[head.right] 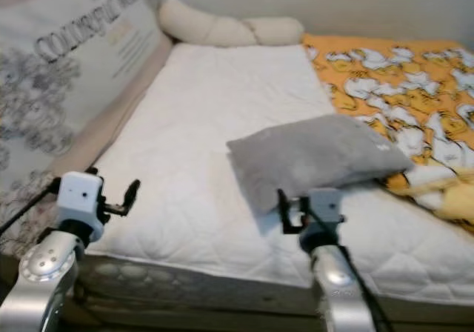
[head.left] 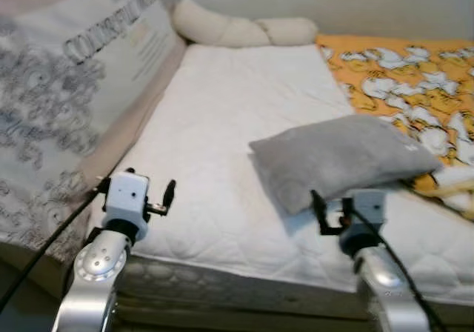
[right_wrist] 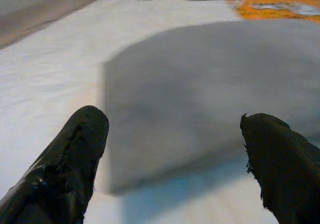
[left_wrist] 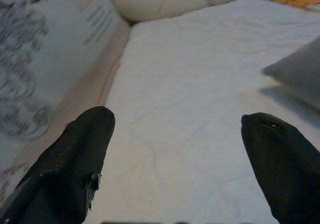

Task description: Clean up the room

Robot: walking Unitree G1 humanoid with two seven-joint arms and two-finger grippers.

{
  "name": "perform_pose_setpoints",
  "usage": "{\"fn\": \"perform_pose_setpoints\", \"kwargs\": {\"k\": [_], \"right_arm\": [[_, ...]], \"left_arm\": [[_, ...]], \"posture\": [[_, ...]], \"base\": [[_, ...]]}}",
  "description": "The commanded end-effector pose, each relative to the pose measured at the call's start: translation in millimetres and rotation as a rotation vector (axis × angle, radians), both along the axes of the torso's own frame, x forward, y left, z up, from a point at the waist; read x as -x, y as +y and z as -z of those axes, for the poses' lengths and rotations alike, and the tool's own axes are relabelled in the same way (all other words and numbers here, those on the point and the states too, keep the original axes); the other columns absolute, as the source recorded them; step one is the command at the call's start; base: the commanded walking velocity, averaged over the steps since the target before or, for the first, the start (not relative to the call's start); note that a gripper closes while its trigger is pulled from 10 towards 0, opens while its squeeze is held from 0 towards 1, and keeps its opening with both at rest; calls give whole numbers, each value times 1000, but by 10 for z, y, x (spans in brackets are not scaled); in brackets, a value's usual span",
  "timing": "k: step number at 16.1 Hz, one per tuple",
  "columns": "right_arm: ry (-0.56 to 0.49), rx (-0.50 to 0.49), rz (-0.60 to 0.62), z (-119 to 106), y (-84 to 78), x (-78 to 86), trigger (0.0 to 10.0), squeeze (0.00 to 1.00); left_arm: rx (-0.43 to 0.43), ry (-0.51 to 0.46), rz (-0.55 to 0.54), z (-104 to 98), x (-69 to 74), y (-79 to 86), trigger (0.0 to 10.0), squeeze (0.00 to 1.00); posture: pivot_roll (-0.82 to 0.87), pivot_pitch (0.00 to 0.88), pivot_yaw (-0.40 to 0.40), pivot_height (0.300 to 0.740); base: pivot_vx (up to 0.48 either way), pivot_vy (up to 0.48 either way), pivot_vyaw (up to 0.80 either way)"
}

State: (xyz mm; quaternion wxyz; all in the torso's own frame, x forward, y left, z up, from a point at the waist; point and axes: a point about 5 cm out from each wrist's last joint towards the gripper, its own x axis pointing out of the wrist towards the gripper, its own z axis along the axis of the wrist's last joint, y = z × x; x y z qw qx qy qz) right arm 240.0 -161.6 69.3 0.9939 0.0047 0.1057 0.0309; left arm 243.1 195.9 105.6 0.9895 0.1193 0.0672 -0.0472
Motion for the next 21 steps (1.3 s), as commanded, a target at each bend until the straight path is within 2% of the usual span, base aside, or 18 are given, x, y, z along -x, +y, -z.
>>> {"fn": "perform_pose_setpoints", "kwargs": {"k": [1,21], "right_arm": [[-11,7,1,-36,-13,-23,10000,0],[-17,14,1,-39,-14,-29,10000,0]], "left_arm": [[-1,-16,5,-39,-25,-9,10000,0],[3,-12,8,-33,-29,-22,10000,0]], "posture": [[45,0,10,740],[44,0,10,740]], "base": [[289,0,0],[288,0,0]]}}
